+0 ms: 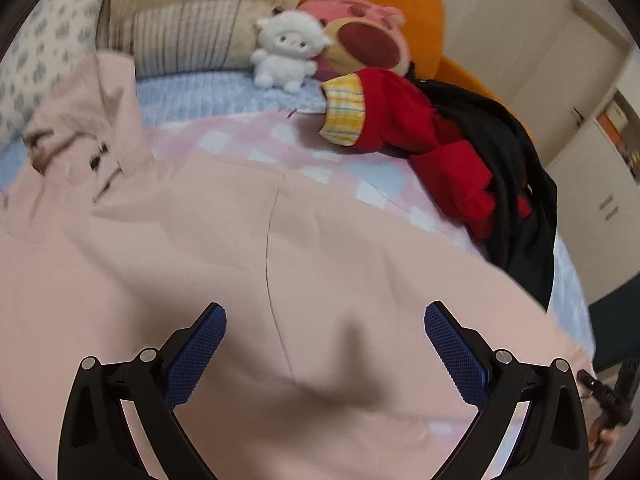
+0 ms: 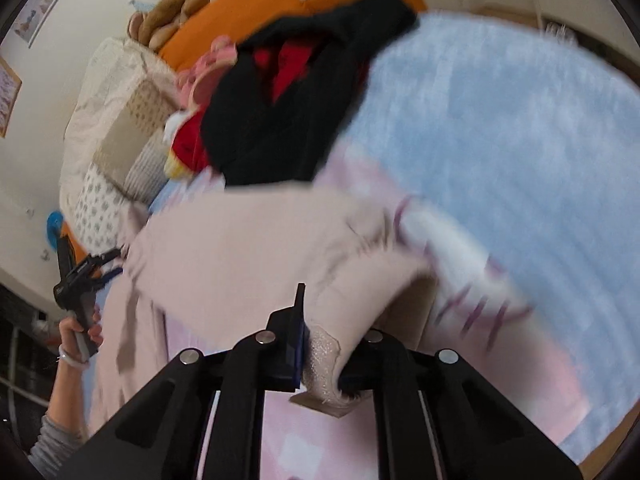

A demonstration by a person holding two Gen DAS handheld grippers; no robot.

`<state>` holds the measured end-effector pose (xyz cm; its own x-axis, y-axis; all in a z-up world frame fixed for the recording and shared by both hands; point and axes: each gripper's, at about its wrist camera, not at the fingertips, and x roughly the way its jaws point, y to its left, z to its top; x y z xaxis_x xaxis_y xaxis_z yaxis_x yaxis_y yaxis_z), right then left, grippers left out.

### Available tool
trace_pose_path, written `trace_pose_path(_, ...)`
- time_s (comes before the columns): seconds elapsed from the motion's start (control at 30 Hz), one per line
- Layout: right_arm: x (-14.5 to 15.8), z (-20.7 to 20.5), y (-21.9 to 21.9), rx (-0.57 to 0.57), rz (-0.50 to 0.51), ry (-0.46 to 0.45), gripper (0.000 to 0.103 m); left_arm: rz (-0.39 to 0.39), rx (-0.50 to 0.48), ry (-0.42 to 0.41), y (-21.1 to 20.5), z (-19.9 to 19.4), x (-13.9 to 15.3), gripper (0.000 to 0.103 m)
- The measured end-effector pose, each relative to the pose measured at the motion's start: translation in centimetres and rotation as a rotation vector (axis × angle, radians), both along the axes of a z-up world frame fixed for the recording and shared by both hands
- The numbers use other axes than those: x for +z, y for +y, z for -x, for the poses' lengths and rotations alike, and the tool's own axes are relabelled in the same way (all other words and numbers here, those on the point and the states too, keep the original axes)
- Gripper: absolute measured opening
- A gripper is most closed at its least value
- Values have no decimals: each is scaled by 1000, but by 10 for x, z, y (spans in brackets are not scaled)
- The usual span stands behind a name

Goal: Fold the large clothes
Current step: 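Grasp the pink jacket's sleeve cuff with the right tool, then carry the held cuff across the jacket body with the right tool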

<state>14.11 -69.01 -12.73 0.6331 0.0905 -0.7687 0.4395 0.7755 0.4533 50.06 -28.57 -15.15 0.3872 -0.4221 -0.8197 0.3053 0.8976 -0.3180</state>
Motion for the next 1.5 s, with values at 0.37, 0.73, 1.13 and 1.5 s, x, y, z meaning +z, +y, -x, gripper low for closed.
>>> trace_pose_path(0.37,160,-76,18,62,242,-265,7,217,-3,267,-5,-38,-46,40)
trace_pose_path(0.73,215,-40,214,705,73,-515,5,357,54,380,0,-71,-83,31)
trace_pose_path(1.13,56,5,406,1142,-109,-258,5,274,14,313,19,-69,-67,32)
trace_pose_path(1.5,-20,40,445,1126,67,-166,37,302,31,235,63,-56,-51,49)
